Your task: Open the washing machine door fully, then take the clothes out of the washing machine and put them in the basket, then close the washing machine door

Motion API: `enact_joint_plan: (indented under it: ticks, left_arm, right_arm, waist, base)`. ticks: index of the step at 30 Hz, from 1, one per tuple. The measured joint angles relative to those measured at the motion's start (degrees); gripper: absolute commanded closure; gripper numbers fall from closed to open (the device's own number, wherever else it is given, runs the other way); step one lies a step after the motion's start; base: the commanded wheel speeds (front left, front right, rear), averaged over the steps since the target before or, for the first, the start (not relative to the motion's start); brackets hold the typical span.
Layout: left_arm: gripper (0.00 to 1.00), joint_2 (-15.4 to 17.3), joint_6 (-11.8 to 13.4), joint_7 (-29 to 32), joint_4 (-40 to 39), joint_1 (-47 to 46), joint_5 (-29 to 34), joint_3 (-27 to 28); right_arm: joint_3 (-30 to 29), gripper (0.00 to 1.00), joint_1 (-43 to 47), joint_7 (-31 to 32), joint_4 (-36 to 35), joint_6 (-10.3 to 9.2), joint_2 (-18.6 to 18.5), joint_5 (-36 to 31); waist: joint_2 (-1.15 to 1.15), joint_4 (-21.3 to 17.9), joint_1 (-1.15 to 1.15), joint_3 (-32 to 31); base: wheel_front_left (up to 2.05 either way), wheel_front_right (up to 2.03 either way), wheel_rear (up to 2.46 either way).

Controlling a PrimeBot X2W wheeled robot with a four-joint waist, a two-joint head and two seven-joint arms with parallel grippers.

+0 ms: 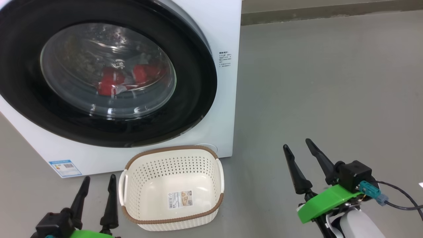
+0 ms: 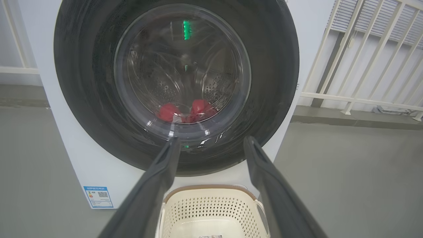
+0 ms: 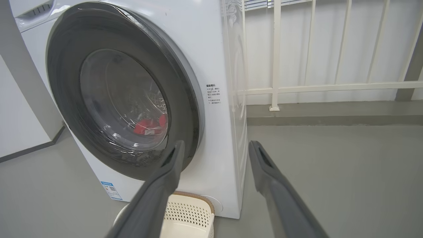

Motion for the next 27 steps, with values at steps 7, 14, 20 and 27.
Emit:
enact_joint_plan:
  ticks: [7,14,20,27]
  left_arm:
    - [0.00,0.2,0.0,-0.8,0.0,0.0,3.4,0.1]
    - [0.00,0.2,0.0,-0.8,0.1,0.0,3.4,0.4]
    - [0.00,0.2,0.0,-0.8,0.2,0.0,3.4,0.4]
    - [0.00,0.2,0.0,-0.8,0.3,0.0,3.4,0.2]
  right_arm:
    - [1.0,0.00,-0.9,-1.0,0.0,0.00,-0.3,-3.5]
    - [0.9,0.00,-0.9,-1.0,0.0,0.00,-0.3,-3.5]
    - [0.9,0.08,-0.9,-1.0,0.0,0.00,-0.3,-3.5]
    - [0.4,1.00,-1.5,-1.0,0.4,0.00,-0.3,-0.9]
  waist:
    - [0.00,0.1,0.00,0.2]
    - [0.00,0.0,0.00,0.3]
    - [0.00,0.0,0.00,0.3]
    - [0.00,0.5,0.00,0.7]
  base:
    - [0.00,0.00,0.00]
    - [0.00,0.00,0.00]
    - [0.00,0.00,0.00]
    - [0.00,0.00,0.00]
